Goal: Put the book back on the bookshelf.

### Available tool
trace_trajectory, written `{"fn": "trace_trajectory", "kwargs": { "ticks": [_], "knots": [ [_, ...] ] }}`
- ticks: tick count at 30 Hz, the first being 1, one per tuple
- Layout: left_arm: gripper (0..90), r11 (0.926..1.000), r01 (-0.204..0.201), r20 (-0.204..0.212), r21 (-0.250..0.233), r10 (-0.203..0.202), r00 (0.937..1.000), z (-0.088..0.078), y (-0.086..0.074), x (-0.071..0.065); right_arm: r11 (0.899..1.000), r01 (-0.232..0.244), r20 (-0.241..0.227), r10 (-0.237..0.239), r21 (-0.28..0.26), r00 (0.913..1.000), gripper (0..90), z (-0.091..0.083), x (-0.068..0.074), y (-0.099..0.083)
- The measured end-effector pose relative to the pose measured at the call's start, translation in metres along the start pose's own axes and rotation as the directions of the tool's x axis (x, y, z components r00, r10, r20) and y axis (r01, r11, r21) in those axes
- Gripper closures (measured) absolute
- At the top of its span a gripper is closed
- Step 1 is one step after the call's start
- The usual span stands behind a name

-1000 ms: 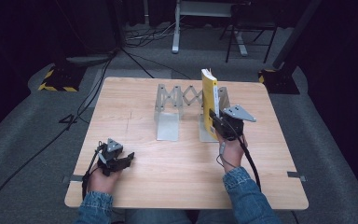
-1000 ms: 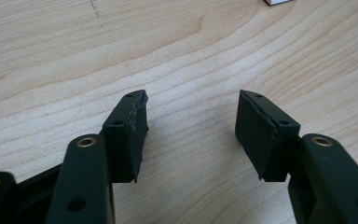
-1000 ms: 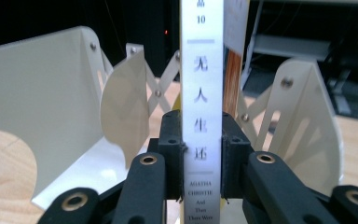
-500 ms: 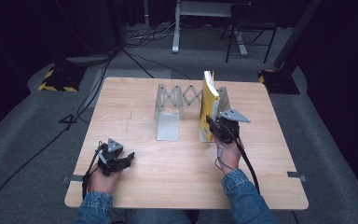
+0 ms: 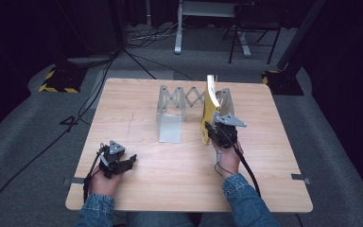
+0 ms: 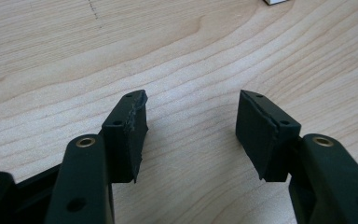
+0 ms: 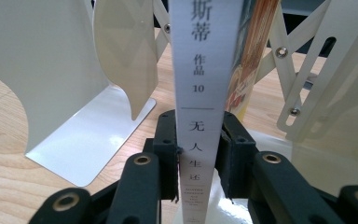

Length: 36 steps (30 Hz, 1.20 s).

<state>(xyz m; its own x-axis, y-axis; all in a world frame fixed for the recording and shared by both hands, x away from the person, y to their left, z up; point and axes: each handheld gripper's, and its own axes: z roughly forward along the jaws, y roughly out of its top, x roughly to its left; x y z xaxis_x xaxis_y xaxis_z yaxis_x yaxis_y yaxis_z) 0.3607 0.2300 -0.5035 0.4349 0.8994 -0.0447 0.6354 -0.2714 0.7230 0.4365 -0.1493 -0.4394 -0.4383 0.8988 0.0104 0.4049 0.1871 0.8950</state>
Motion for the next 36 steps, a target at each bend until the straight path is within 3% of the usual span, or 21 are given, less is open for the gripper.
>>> {"fn": "trace_trajectory", "kwargs": {
  "ticks": [13,22,28,31,36],
  "knots": [
    [43.0,1.0,0.0,0.008,0.0,0.0,1.0,0.0,0.0,0.0,1.0,0.002,0.007,-0.002,0.006,1.0,67.1,0.0,-0.002,0.0],
    [42.5,1.0,0.0,0.008,-0.002,0.0,1.0,0.001,0.0,0.0,1.0,-0.012,-0.001,0.012,0.001,0.9999,51.6,-0.005,-0.007,0.002],
    [42.2,1.0,-0.003,0.008,-0.002,0.003,1.0,0.001,0.0,0.0,1.0,0.005,0.009,-0.005,-0.021,1.0,46.0,-0.015,-0.01,0.005],
    [40.8,0.9994,-0.035,0.0,0.006,0.035,0.9994,-0.001,-0.002,-0.001,0.999,0.018,-0.004,-0.019,-0.035,0.9998,44.7,-0.025,-0.012,0.007],
    [38.9,0.9996,-0.026,-0.003,0.008,0.026,0.9997,-0.007,-0.008,0.0,0.997,0.047,-0.024,-0.049,-0.053,0.9985,43.5,-0.041,-0.017,0.012]
  ]
}}
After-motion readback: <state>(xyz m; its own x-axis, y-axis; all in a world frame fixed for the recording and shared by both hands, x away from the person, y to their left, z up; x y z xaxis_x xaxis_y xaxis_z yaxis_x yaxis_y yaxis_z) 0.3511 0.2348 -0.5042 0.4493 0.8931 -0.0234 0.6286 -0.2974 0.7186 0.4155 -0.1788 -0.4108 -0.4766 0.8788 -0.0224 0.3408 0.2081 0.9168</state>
